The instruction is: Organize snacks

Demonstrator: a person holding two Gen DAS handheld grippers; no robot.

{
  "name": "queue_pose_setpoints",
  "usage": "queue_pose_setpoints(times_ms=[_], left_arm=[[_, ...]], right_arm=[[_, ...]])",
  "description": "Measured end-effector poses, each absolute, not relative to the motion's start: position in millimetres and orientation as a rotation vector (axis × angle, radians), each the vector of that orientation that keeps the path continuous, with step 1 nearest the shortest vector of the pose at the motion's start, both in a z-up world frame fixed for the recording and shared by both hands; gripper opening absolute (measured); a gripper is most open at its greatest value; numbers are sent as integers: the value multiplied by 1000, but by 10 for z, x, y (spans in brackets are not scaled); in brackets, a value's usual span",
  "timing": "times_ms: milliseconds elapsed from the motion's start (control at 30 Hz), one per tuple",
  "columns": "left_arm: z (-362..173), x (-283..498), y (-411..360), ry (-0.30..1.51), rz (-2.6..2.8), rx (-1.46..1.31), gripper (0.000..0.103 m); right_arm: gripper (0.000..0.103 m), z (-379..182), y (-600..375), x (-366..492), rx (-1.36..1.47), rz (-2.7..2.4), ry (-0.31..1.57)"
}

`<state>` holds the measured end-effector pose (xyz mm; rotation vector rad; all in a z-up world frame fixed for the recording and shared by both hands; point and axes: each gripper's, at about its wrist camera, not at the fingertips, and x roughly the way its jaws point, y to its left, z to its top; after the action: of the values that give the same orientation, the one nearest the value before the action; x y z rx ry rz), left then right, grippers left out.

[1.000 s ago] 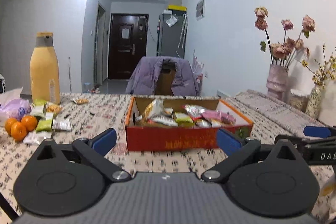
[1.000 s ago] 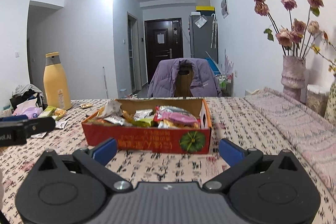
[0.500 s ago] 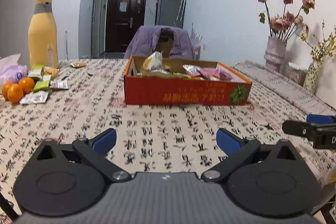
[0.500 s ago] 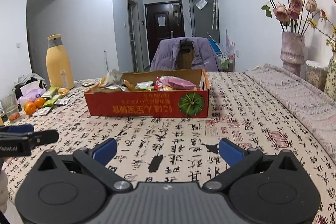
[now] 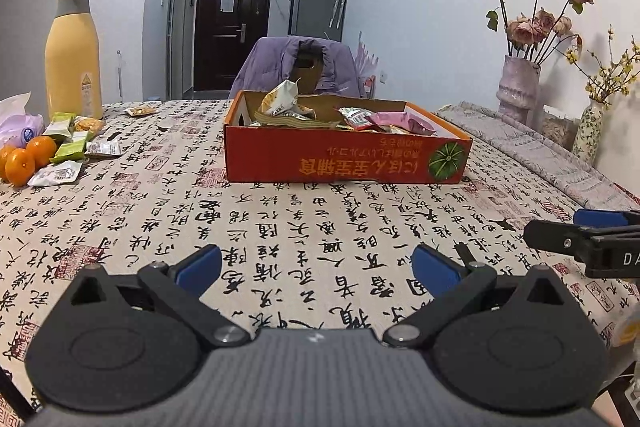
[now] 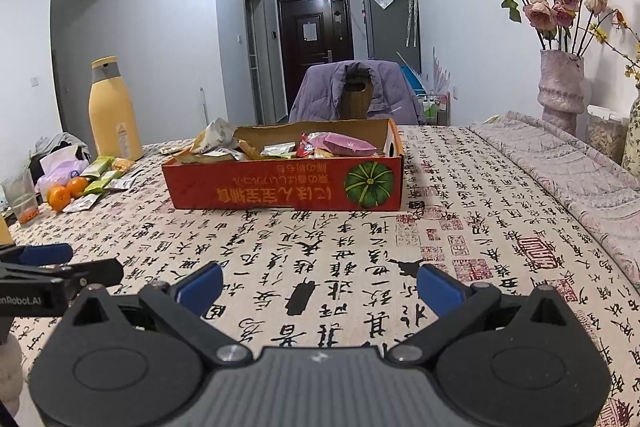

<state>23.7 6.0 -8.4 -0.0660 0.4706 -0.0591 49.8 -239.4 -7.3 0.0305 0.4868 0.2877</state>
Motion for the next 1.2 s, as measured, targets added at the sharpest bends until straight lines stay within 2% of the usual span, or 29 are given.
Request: queue_pose_setpoints(times_ms=[1200], left_arm=[[-95, 208, 63, 468, -61, -71, 103]], right_arm=[[103, -88, -2370, 487, 26, 290, 493]])
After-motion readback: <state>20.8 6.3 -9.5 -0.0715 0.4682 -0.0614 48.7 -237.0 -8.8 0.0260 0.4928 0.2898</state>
